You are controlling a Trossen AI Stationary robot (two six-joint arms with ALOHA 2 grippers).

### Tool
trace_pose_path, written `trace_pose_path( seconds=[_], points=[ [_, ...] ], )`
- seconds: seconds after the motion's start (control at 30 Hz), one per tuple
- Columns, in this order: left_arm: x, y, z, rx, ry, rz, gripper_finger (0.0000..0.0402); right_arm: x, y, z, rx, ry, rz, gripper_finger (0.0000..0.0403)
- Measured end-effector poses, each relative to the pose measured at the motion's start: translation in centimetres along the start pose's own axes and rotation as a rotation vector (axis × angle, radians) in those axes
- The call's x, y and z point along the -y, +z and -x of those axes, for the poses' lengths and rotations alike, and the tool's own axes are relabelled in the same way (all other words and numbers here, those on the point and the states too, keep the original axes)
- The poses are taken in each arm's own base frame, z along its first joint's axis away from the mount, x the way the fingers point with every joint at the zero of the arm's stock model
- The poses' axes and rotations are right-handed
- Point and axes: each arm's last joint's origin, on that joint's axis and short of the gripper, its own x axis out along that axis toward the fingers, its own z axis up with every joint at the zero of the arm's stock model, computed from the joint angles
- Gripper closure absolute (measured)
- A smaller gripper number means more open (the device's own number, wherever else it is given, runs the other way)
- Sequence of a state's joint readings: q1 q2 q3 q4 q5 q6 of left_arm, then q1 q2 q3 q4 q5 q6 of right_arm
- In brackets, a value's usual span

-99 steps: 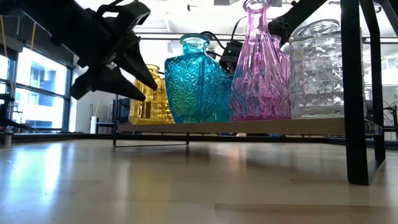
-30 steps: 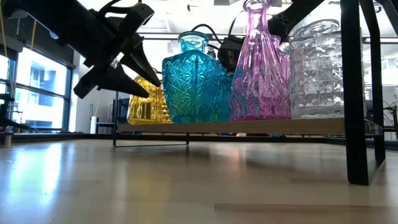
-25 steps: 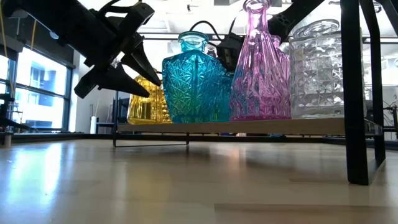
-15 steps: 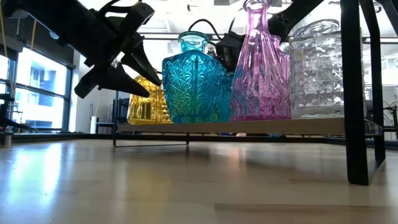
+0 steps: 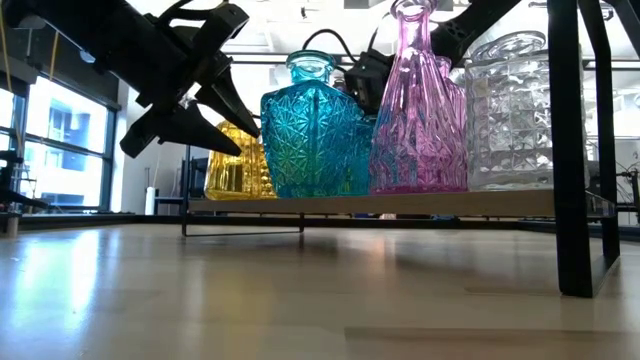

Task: Sort vases onto shelf
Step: Adjust the yellow crystal vases

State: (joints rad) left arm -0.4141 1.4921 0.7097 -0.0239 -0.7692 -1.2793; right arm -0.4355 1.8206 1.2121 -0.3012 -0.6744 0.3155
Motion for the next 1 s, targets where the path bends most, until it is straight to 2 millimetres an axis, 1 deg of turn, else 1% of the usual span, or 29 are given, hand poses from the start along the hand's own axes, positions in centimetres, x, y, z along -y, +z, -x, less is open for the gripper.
trace_pose_path(
  seconds=[0.4, 0.77, 1.0],
  points=[
    [0.0, 0.0, 0.0, 0.0, 0.0, 0.0, 0.0259, -0.07, 0.47, 0.01, 0.048, -0.015, 0.011, 0.0403],
    [-0.03, 0.05, -0.03, 0.01, 0.004, 0.0, 0.0259, -0.24, 0.43, -0.16, 0.051, -0.027, 0.013, 0.0403],
    [-0.2, 0.34, -0.23, 0.048, 0.026, 0.038, 0.0259, -0.75, 0.2, -0.73, 0.063, -0.099, 0.016, 0.0403]
  ],
)
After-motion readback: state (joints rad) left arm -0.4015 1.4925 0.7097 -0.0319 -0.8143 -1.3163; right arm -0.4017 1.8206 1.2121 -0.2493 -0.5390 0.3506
